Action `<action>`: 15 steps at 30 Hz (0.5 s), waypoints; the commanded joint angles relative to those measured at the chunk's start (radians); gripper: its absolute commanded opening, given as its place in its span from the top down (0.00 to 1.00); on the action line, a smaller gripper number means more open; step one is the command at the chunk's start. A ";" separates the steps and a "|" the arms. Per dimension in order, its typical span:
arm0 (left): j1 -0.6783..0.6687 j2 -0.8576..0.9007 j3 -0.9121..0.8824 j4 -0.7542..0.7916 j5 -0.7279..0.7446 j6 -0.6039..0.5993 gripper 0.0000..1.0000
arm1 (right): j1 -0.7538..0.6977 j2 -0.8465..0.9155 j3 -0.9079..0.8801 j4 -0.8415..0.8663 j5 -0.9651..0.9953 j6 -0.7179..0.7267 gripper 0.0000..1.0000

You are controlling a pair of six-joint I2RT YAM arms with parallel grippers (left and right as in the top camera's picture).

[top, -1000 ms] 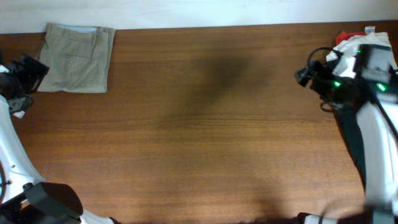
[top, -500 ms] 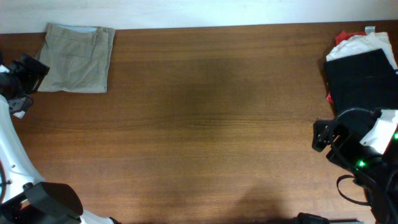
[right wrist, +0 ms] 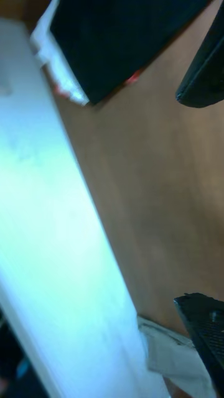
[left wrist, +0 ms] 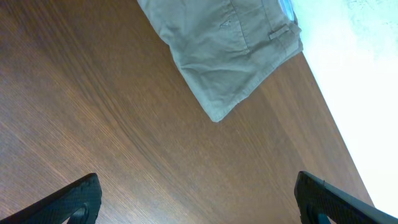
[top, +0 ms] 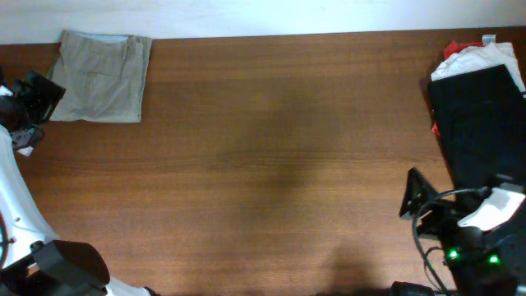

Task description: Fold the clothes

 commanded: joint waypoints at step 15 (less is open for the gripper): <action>0.005 -0.006 0.001 0.002 -0.004 0.016 0.01 | 0.063 -0.310 -0.597 0.592 0.017 0.044 0.01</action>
